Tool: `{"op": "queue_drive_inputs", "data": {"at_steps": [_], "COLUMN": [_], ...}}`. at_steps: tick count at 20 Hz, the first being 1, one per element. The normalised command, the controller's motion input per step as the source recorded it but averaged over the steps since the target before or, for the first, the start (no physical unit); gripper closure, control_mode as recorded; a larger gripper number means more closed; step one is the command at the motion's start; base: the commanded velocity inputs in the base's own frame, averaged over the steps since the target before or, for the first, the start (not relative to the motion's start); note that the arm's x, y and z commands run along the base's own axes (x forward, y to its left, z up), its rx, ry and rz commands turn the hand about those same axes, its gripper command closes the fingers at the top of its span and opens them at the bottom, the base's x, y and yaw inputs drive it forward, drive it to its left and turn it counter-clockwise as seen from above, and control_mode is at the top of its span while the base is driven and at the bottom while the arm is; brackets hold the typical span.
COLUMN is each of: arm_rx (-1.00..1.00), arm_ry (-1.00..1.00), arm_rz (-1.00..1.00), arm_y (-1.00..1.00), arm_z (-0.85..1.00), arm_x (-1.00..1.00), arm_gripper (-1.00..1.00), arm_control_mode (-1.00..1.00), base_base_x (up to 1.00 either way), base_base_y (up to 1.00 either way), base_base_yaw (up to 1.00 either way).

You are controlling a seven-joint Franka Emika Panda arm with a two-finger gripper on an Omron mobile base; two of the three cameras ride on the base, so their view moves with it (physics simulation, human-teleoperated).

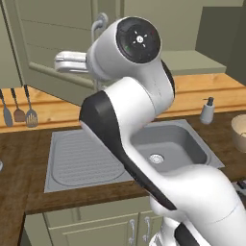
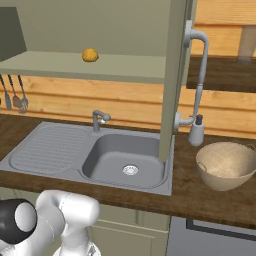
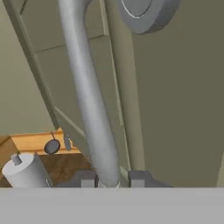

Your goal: Open the cabinet, pick up the bread from the cabinet and place it in the basket. Then move the basket to the dining counter.

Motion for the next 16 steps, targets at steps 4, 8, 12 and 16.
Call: {"op": "queue_drive_inputs", "data": {"at_steps": [4,8,12,16], "arm_rx": [0.12,0.25,0.32,0.27], "arm_ry": [0.08,0.00,-0.06,0.08], "arm_rz": [0.17,0.20,0.30,0.15], "arm_y": [-0.43,-0.84,-1.00,-0.85], "arm_z": [-0.85,-0.25,0.04,-0.12], "arm_x": [-0.65,-0.75,-0.69,0.87], "arm_gripper": [-1.00,-1.00,-1.00,-1.00], "arm_control_mode": [-1.00,-1.00,-1.00,-1.00], "base_base_x": [0.00,0.00,0.00,0.00], "base_base_y": [0.00,0.00,0.00,0.00], "base_base_yaw": [0.00,0.00,0.00,0.00]}}
